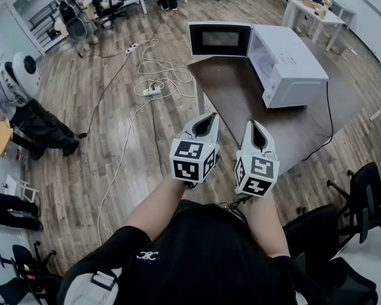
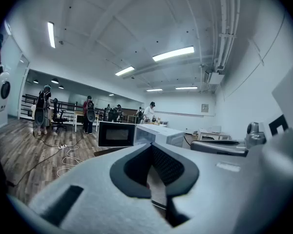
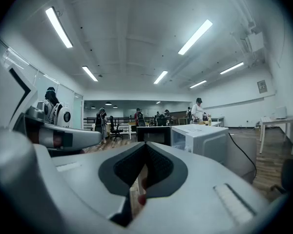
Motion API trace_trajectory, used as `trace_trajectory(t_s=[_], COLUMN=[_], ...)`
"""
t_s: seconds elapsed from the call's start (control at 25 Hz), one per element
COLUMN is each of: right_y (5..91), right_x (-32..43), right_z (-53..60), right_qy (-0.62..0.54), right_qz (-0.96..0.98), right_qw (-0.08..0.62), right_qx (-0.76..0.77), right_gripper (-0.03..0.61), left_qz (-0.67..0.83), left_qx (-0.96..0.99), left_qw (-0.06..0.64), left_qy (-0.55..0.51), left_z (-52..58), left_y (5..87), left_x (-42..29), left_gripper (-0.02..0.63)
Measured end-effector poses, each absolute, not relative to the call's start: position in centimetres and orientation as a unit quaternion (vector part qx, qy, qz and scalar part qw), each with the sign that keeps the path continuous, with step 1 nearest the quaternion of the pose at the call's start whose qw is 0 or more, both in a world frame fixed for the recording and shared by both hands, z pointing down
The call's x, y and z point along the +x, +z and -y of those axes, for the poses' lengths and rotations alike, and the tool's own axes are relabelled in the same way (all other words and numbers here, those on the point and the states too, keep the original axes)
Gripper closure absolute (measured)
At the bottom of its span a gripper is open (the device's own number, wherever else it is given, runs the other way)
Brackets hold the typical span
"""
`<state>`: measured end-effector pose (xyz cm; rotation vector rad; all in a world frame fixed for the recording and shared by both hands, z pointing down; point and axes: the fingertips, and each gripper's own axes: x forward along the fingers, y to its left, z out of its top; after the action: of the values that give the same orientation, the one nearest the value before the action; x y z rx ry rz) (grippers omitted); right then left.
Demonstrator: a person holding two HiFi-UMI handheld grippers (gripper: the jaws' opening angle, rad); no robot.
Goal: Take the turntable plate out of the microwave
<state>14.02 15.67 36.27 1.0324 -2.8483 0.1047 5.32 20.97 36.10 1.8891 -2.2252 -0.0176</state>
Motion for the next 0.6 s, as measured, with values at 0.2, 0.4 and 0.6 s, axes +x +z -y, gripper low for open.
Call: trace_trajectory(t_s=[0.2,0.4,0.6], right_y=[36.5,37.1,37.3], right_x=[14.6,15.4,16.1], right_z=[-15.3,-14.6,-14.0], right_qy=[0.045,0.059,0.054], right_qz=[0.938,0.938,0.935], right_qw=[0.054,0.057,0.059], right_qx=[0.338,0.338,0.345], right_gripper=[0.572,0.572,0.572], left_qz=[0.761,0.759,0.756], left_qx=[0.641,0.643,0.646], left_qw=[0.102,0.102,0.099], left_qy=[0.005,0.017,0.026], left_z=[-20.3,-19.6,-18.8], left_y=[36.1,36.6,36.8], left_x=[5.9,6.8,7.4], left_gripper=[0.606,0.606,0.606])
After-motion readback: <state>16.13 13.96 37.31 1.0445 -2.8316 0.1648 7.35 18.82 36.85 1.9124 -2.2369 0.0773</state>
